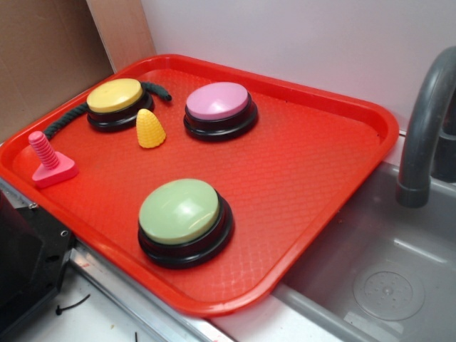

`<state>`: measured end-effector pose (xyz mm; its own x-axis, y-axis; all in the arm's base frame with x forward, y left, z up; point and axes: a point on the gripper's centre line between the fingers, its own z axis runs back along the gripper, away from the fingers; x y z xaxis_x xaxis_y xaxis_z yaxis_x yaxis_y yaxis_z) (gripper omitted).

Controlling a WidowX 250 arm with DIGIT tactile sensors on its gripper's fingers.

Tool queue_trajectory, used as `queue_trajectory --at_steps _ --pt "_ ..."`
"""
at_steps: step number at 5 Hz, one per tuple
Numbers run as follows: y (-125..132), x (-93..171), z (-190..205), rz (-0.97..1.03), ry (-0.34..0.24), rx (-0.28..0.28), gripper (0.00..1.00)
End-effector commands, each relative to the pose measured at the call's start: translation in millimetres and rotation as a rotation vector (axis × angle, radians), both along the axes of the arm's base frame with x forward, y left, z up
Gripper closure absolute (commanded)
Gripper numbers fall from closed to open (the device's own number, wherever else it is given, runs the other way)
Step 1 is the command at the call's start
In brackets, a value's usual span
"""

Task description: Push the green button.

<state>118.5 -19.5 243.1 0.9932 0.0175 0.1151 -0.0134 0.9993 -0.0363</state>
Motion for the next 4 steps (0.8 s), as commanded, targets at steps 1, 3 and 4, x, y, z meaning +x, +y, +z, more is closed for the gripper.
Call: queue_trajectory --at_steps 1,3,4 --pt "0 0 0 0.000 0.000 0.000 0.00" --pt "-96 20 -100 -0.500 0.063 0.012 0.00" --pt "-96 20 -100 -0.500 0.063 0.012 0.00"
